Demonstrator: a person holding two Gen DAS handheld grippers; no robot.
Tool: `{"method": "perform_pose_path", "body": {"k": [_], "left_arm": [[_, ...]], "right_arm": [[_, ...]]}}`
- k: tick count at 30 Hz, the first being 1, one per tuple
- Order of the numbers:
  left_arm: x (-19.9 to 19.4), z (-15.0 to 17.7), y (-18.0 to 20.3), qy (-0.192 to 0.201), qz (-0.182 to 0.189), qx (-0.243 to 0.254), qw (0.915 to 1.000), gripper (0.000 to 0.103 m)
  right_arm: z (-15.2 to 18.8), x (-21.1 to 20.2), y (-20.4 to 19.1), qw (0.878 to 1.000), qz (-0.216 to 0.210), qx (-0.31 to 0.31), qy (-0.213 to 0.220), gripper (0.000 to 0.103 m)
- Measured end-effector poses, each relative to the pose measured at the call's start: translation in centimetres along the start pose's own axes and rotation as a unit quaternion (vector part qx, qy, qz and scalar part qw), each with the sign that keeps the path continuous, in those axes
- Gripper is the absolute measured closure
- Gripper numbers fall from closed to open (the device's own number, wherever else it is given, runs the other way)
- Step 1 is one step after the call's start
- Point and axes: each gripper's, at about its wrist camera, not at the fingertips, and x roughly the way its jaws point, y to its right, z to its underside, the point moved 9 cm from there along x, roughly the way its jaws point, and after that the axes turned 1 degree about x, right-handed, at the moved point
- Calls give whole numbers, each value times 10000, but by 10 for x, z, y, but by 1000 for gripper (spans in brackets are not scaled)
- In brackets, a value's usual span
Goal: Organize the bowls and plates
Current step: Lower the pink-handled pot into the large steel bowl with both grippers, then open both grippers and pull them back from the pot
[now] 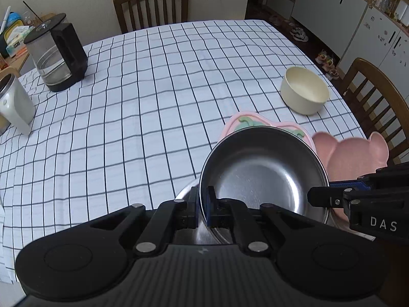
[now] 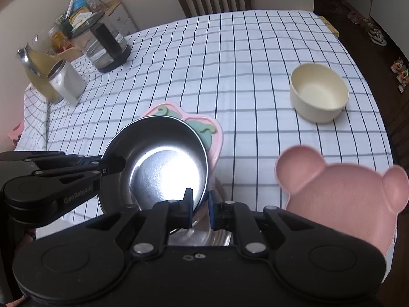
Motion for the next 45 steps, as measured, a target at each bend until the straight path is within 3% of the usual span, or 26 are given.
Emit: {"method": "perform_pose_path", "body": {"k": [17, 38, 45], "left_arm": [[20, 41, -3, -224, -74, -15, 9997, 99], [38, 48, -6, -446, -36, 4, 9990, 99], [38, 46, -6, -511, 15, 28, 9987, 99]], "right_arm": [[49, 27, -5, 9995, 8, 32, -313, 90], [59, 46, -4, 9987, 20, -35, -513, 89], [55, 43, -5, 9986, -111, 9, -512, 80]]}}
